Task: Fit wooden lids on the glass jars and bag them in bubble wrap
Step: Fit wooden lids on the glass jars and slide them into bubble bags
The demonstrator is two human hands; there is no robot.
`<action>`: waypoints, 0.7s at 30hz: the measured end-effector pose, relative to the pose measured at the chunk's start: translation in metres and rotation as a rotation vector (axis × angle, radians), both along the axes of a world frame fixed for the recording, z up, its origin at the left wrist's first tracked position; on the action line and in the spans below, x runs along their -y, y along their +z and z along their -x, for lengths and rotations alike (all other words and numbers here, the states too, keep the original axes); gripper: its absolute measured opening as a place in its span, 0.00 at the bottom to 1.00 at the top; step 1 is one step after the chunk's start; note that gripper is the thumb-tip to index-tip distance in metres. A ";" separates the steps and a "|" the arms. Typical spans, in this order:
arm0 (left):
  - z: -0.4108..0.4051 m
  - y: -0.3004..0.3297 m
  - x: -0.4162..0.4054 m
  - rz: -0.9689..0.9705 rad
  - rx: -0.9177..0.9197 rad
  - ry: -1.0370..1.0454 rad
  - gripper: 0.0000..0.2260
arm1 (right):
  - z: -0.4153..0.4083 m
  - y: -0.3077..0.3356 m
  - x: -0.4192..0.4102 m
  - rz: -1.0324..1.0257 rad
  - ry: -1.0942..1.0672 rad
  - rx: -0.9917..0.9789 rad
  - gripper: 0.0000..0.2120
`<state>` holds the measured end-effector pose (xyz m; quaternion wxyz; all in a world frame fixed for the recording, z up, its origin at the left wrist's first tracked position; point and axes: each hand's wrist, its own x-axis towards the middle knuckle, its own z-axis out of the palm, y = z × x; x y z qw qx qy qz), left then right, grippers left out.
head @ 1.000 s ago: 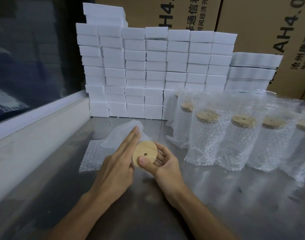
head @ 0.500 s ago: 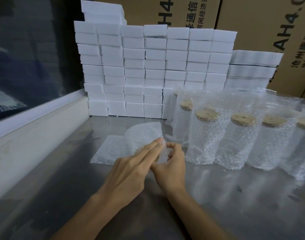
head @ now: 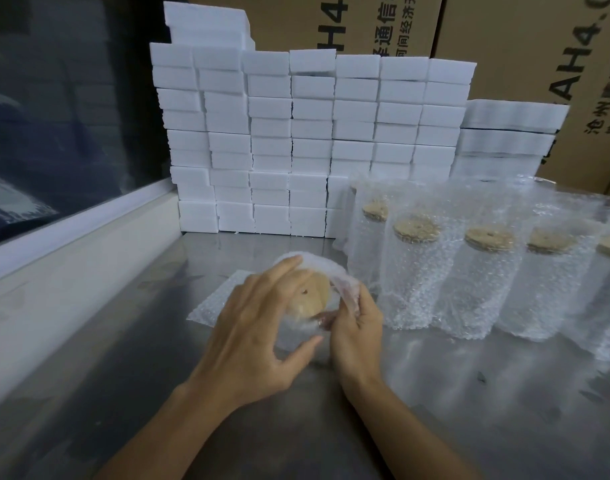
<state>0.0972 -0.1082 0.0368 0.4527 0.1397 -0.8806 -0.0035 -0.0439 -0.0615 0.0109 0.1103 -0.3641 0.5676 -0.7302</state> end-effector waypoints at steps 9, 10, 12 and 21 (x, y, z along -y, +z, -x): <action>-0.010 -0.009 0.021 -0.094 -0.011 0.198 0.50 | -0.001 0.021 -0.003 0.106 0.233 0.577 0.17; -0.010 -0.007 0.021 -0.096 -0.066 0.199 0.48 | -0.004 0.024 -0.004 0.103 0.314 0.629 0.17; -0.010 -0.005 0.019 -0.139 -0.183 0.202 0.43 | -0.009 0.031 -0.007 0.110 0.468 0.665 0.27; -0.004 0.009 0.003 -0.928 -0.675 -0.214 0.28 | -0.021 0.018 -0.018 -0.119 0.579 -0.086 0.38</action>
